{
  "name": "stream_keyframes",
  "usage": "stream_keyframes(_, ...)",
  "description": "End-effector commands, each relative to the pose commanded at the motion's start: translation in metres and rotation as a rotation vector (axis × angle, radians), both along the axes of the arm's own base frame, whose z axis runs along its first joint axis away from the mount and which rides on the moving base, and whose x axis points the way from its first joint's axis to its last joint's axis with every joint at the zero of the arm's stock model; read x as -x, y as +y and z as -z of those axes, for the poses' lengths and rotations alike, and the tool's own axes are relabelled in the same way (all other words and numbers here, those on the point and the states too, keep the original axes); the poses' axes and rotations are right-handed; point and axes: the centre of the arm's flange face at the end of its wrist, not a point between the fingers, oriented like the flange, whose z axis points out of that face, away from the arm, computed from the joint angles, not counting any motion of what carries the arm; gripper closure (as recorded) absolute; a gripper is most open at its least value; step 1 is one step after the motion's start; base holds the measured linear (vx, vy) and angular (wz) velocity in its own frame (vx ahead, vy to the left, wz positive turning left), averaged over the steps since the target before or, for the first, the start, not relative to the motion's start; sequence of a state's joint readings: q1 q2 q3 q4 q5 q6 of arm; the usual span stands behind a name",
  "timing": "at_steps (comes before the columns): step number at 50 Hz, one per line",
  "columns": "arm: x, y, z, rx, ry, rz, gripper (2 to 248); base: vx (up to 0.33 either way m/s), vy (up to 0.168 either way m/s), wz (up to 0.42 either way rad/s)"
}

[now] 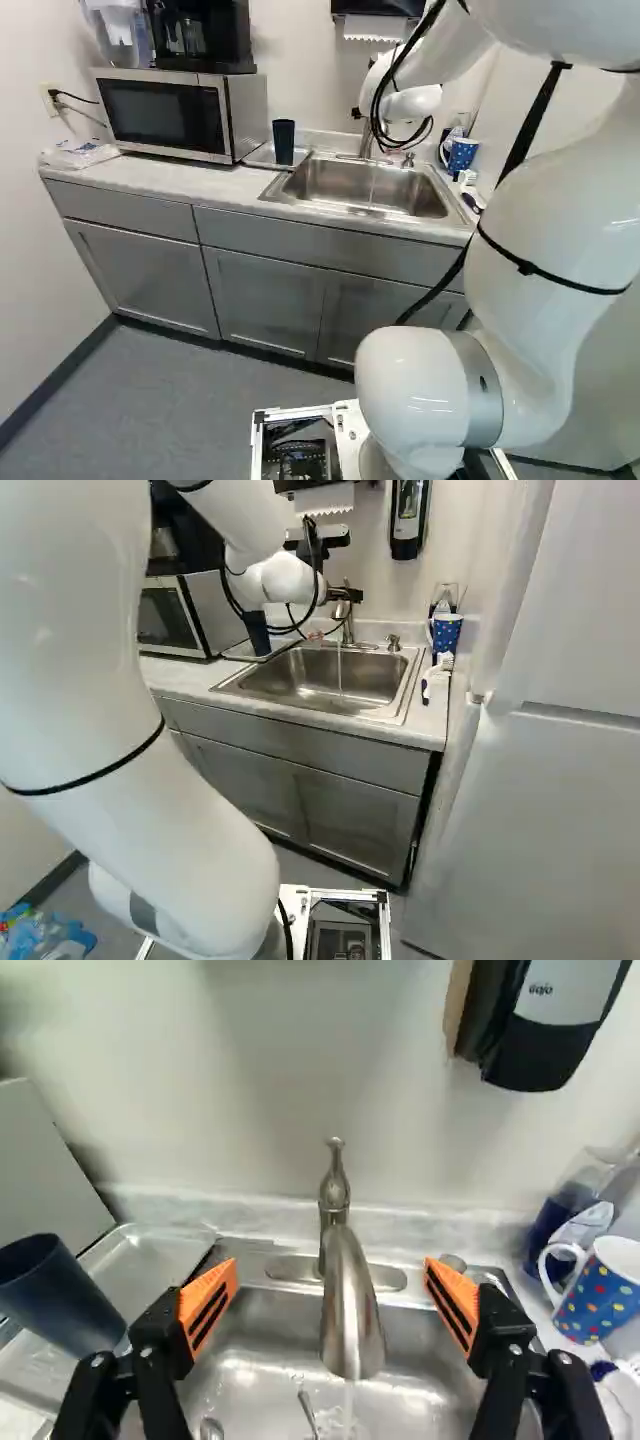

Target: Rinse the cup and place it in the tray

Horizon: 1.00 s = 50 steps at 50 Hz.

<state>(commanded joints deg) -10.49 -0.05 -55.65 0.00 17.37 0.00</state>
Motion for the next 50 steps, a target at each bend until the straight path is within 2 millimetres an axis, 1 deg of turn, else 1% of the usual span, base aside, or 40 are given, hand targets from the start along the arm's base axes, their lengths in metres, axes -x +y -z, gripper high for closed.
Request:
stream_keyframes(24,0.055,-0.001,0.018,-0.039,0.195,0.023,3,0.000,0.000,0.000)
stream_keyframes(34,0.073,0.001,0.024,-0.053,0.266,0.028,3,0.000,0.000,0.000)
stream_keyframes(40,0.080,0.001,0.028,-0.061,0.306,0.029,3,0.000,0.000,0.000)
stream_keyframes(50,0.081,0.002,0.029,-0.065,0.322,0.029,3,0.000,0.000,0.000)
